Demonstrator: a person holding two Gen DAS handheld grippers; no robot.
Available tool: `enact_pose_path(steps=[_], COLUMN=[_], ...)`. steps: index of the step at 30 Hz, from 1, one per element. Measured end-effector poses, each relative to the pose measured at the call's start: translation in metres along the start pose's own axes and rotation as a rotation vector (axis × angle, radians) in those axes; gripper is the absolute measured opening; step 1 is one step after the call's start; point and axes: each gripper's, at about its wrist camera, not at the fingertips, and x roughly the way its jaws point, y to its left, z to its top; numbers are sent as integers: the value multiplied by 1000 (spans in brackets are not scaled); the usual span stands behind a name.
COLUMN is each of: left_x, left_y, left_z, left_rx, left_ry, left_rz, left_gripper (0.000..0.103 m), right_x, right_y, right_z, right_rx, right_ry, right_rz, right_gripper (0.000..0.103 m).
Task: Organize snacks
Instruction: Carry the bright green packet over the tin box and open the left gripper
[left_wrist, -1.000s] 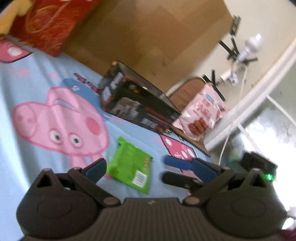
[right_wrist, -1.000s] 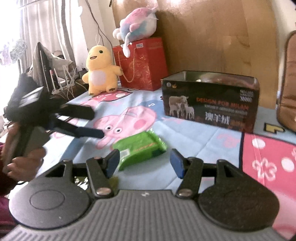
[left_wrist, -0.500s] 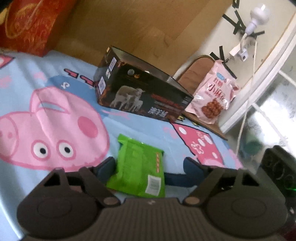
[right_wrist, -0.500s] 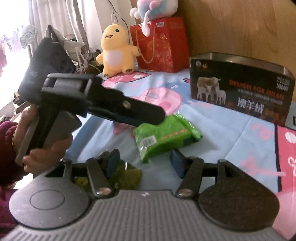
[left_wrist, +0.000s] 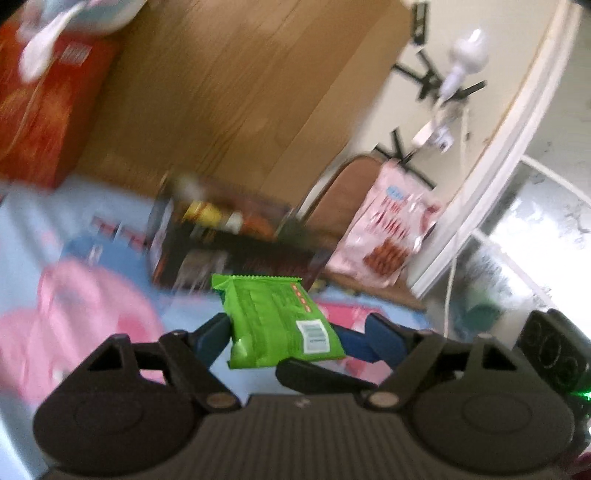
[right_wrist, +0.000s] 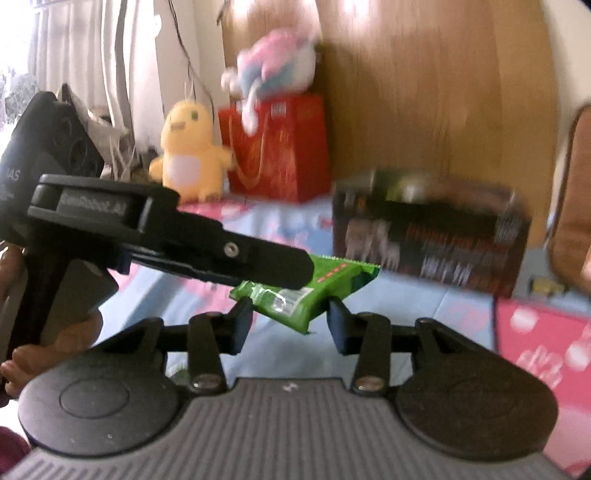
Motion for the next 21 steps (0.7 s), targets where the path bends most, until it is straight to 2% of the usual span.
enact_pose_path(steps=[3,6,7,10,12,13,14,17,19,21], left_x=[16,49,68,120,132,129,121,93,71,46], left_y=[-11,-17,-18,-13,-8,-5,-3,1,8,17], left_z=[33,64,74,90,89,85,80,64,53,39], left_rx=[48,86,96,102,76,61,55,63,40,-1], left_ry=[-33,-50,-41,7,32,32,25,7,13,30], left_rz=[-14,-16,-20,16,34,8,-24,-40,-51,-61], left_gripper=[82,89,94,95,91,91,91,92,92,93], right_x=[-4,7,15,48,61,59,48,18,6,-2], right_y=[-8,-24,-32,-62,-80,-87,-92,-94,-86,-81], right_z=[23,46,53,63,59,55,49,28,14,0], right_rx=[-35,-84,-97,-105,-71,-31,16,104,116,148], right_ry=[-79,-122,-125,-84,-43,-34,-50,-96,-93,-67], right_rz=[-41,-105,-134,-244,-355,-384,-362,-281,-253,-188], right_gripper=[47,47,48,53,53,53,53,57,58,58])
